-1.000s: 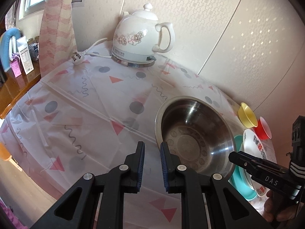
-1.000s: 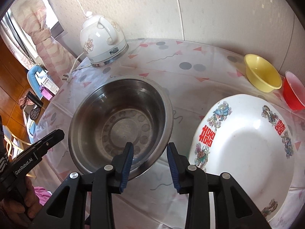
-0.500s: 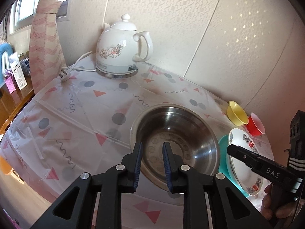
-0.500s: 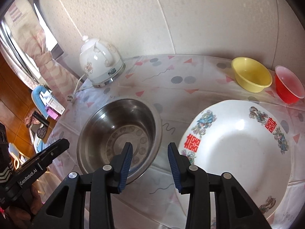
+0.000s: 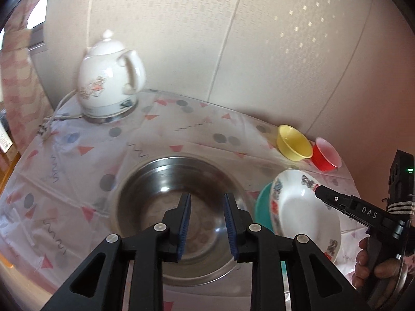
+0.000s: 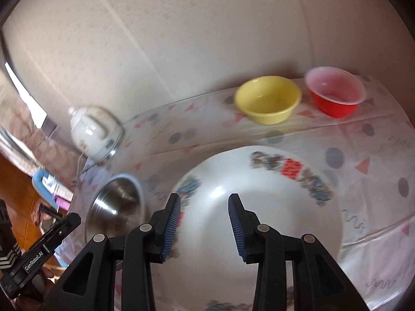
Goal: Organize plates and bowls
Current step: 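Lower the steel bowl beside the plates and open both grippers, then move both grippers to the yellow bowl and grip its rim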
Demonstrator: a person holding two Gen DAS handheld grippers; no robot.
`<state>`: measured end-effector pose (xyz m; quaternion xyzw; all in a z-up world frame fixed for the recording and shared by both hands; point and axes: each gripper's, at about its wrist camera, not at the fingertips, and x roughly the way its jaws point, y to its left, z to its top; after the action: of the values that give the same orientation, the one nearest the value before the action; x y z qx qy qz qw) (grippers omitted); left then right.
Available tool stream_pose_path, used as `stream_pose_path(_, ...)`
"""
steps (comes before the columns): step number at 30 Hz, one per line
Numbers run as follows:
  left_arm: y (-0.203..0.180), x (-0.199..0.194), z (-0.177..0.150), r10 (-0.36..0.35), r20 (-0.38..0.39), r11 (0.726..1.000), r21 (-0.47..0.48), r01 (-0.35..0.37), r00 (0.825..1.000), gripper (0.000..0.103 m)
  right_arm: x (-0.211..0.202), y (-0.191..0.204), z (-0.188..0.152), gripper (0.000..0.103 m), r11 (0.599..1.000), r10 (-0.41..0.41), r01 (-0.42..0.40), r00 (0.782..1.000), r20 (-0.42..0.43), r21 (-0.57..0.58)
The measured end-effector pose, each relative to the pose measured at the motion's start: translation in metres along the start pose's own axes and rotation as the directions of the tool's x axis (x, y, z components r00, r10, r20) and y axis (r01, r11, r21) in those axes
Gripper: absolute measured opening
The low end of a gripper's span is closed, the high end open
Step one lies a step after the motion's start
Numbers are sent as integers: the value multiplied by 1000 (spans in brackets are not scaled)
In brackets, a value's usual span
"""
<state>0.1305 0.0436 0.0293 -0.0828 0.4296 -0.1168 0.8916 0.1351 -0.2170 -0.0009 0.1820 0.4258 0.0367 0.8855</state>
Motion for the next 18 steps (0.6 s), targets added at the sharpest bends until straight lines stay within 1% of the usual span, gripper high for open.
stream_pose_path(6,-28,24,17,-56,-57,998,25,58,997,26,-9,-39,13,39,995,-43,39,998,36,97)
stream_pose_path(11,-58,47,37,-88,-94,994,56,93,992,27,-10,-65,29,39,985,-51,41,997,55,166)
stream_pose_path(13,-71,59,45,-93,-108,992,74,101,990,36,-6,-75,40,39,977,-44,34,998,44,210)
stream_pose_path(16,-85,77,58,-103,-137,990,81,115,985,36,4,-85,57,39,965,-30,21,999,30,260)
stream_pose_path(18,-93,90,67,-115,-161,989,72,128,980,36,13,-91,70,39,954,-7,-1,1000,26,300)
